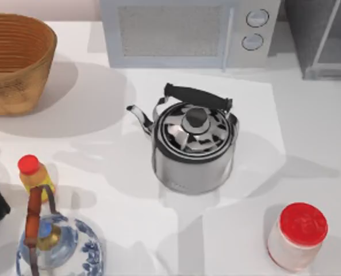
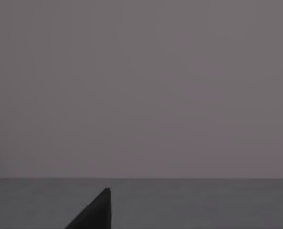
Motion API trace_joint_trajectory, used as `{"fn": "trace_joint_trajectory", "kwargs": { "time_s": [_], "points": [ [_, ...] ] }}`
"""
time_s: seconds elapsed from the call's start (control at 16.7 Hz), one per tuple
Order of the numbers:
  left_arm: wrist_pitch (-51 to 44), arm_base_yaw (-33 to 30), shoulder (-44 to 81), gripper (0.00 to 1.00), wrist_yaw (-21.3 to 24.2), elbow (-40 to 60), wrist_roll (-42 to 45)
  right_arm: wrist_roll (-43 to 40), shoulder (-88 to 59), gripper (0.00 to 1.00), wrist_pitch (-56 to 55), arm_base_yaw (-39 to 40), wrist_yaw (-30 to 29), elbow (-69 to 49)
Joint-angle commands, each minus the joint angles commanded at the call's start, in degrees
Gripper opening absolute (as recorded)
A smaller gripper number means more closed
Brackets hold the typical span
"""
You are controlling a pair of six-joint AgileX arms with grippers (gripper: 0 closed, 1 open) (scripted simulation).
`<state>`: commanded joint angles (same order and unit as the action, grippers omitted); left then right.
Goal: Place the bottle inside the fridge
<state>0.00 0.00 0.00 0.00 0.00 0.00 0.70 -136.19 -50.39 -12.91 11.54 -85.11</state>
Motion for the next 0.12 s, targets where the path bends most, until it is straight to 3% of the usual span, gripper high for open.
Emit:
{"fn": "trace_joint_trajectory", "kwargs": {
  "time_s": [0.12],
  "points": [
    [0.00, 0.00, 0.00, 1.00, 0.00, 0.00, 0.00, 0.00, 0.00, 1.00, 0.00, 0.00, 0.00, 0.00]
  ]
}}
